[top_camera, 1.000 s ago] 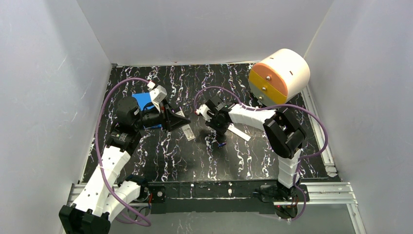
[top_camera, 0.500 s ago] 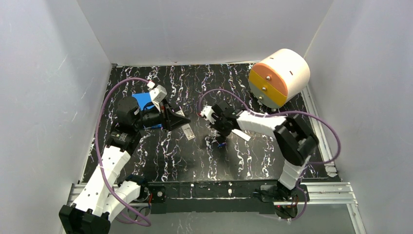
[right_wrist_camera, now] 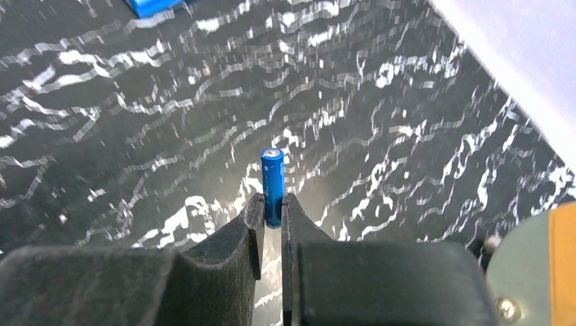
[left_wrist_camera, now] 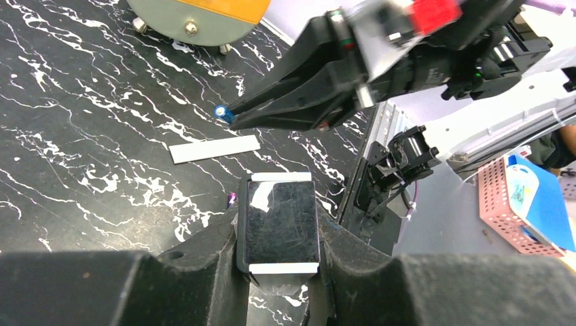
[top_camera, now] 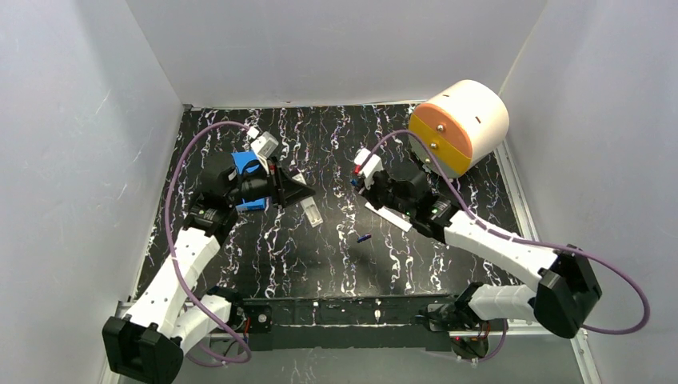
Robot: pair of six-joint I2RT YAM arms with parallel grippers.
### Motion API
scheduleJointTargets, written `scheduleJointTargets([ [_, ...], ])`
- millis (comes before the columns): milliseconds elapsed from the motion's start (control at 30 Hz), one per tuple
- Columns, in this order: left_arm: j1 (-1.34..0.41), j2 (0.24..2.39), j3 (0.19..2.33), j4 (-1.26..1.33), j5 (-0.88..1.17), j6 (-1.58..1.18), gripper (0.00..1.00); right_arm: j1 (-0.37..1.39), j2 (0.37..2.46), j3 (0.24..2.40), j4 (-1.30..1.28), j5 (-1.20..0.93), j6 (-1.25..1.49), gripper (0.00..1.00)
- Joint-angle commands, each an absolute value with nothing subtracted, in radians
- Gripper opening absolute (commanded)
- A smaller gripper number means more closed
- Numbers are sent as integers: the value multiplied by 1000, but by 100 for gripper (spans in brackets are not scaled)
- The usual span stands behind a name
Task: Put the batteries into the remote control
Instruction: Pick up the battery from the center of the board, then load the battery into the remote control.
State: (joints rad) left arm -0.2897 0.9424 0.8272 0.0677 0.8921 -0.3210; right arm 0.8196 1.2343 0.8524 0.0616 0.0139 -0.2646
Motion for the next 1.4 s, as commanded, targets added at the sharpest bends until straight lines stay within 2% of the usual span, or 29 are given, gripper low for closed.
scheduleJointTargets([
  [0,-287,953,850,142,890,-395,5,835,1157,825,198,-76,-230,1],
  [233,-286,1004,855,193,831,-470,5,836,1110,869,248,-142,-126,1],
  [333,-287,1025,844,264,804,-548,5,836,1094,895,271,-107,38,2],
  [533,-286,1123,790,683,862,-853,7,842,1073,917,325,-115,399,2],
  [633,-286,1168,799,745,882,-901,7,845,1030,909,315,-73,472,3],
  [733,-287,1195,818,759,886,-913,7,844,1011,936,259,-43,478,3],
  [900,-286,1249,854,787,873,-994,6,857,1092,1055,108,-127,416,3],
  [1033,-286,1270,840,842,878,-1080,5,962,1143,1129,-36,-8,274,1],
  [1367,-286,1275,830,844,865,-1144,5,1030,1174,1176,-134,159,156,1],
])
